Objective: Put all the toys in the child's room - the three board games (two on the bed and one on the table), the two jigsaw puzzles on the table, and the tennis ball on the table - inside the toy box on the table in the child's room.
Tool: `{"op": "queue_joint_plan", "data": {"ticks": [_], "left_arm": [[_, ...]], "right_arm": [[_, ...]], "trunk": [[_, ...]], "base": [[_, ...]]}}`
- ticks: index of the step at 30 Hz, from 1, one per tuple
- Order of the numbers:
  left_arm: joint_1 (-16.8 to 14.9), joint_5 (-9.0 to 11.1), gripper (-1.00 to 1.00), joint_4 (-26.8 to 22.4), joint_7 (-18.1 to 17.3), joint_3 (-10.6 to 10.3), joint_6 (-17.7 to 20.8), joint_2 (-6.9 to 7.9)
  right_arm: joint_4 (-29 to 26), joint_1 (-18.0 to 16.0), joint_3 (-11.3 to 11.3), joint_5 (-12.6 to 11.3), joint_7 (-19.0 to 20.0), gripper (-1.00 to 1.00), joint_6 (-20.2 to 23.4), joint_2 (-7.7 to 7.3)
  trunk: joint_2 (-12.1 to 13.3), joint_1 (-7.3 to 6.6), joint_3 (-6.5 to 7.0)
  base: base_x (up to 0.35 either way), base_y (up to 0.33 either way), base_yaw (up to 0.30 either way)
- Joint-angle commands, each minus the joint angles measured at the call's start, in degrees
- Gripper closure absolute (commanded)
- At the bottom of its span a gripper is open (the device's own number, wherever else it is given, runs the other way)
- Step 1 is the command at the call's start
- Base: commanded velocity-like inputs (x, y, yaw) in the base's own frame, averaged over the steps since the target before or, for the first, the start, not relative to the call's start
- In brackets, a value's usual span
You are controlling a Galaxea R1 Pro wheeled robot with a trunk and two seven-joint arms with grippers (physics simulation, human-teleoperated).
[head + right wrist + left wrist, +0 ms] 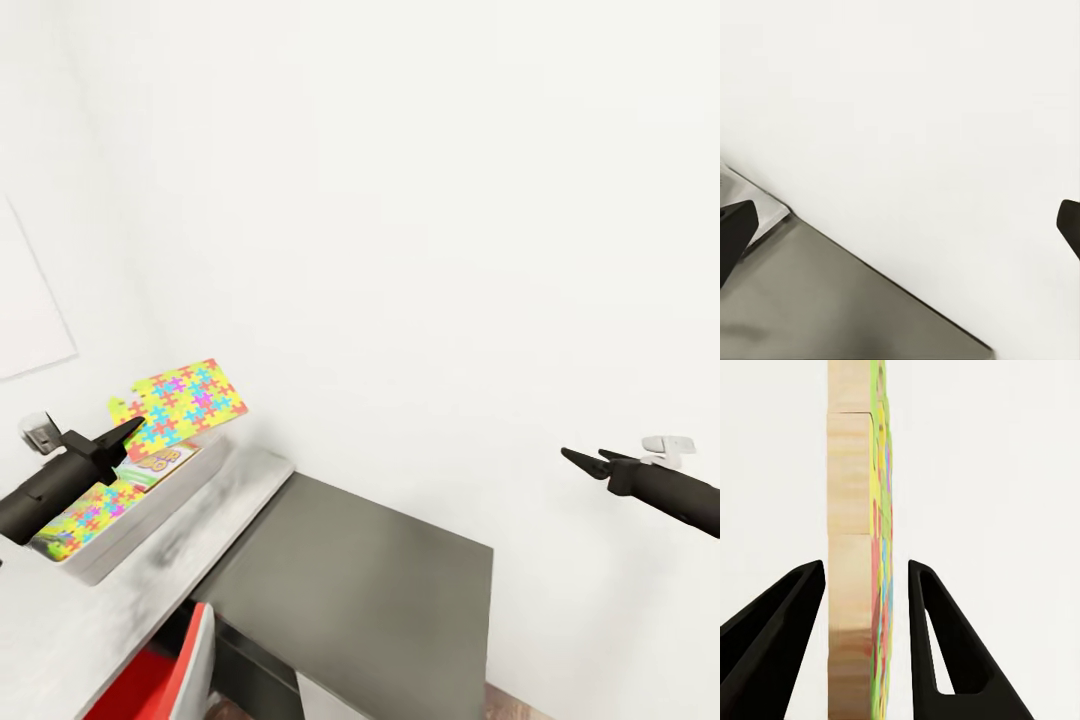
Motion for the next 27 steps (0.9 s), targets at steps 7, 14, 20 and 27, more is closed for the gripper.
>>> {"op": "queue_joint_plan", "data": {"ticks": [7, 14, 20, 27], "left_arm": [[-0.02, -0.22, 1.0, 0.04, -0.42, 0.28, 0.38, 0.19], [0.2, -0.22, 1.0, 0.04, -0.59, 0.3, 0.38, 0.29], [0.75, -0.22, 1.0, 0.04, -0.68, 0.37, 0.38, 0.29], [1.2, 2.08, 1.0, 0.04, -0.54, 2.01, 0.45, 0.45]], "right_arm": [[-0.04, -0.08, 0.02, 0.07, 0.32, -1.0, -0.11, 0.01], [-0.04, -0.08, 0.02, 0.07, 0.33, -1.0, -0.19, -0.01], [-0.04, -0.08, 0.01, 0.07, 0.33, -1.0, -0.19, 0.0], [-0.04, -0.08, 0.02, 0.07, 0.33, -1.0, -0.2, 0.0]], "trunk": [[-0.13, 0.04, -0.13], [-0.13, 0.04, -0.13], [-0.13, 0.04, -0.13], [-0.13, 0.04, -0.13]], "base": [[0.065, 0.29, 0.0], [0.245, 0.211, 0.0], [0.066, 0.048, 0.0], [-0.011, 0.078, 0.0]]}}
